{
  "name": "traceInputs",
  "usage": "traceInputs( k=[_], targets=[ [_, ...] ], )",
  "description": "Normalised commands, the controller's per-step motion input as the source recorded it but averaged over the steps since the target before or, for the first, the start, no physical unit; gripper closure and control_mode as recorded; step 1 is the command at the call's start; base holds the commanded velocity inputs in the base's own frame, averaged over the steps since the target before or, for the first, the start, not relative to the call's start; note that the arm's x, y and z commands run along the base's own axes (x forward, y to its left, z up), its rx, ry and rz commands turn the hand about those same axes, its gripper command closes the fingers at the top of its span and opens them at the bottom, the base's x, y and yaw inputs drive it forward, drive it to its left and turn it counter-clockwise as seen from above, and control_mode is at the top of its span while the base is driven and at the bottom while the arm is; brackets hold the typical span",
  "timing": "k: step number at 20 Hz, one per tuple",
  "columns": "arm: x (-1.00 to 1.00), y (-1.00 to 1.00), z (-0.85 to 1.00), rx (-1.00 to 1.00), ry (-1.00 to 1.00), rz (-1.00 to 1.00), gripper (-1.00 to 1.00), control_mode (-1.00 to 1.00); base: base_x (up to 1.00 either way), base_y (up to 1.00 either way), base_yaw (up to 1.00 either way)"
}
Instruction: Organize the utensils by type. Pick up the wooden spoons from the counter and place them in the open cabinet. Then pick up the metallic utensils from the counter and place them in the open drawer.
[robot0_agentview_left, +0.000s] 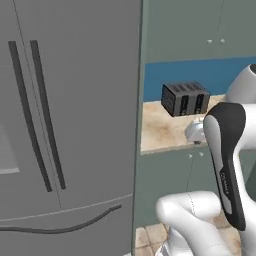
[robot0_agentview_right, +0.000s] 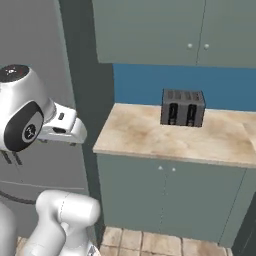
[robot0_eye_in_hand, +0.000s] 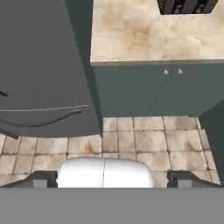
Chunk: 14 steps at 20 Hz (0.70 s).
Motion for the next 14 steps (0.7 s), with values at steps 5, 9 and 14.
traceInputs(
  k=[5, 9, 14],
  targets=[
    [0.00, 0.00, 0.00, 0.00, 0.00, 0.00, -1.00, 1.00, -0.19, 0.33, 0.66],
    [0.00, 0.00, 0.00, 0.00, 0.00, 0.00, -1.00, 1.00, -0.25, 0.36, 0.66],
    [0.00, 0.00, 0.00, 0.00, 0.00, 0.00, -1.00, 1.00, -0.23, 0.41, 0.65]
  ],
)
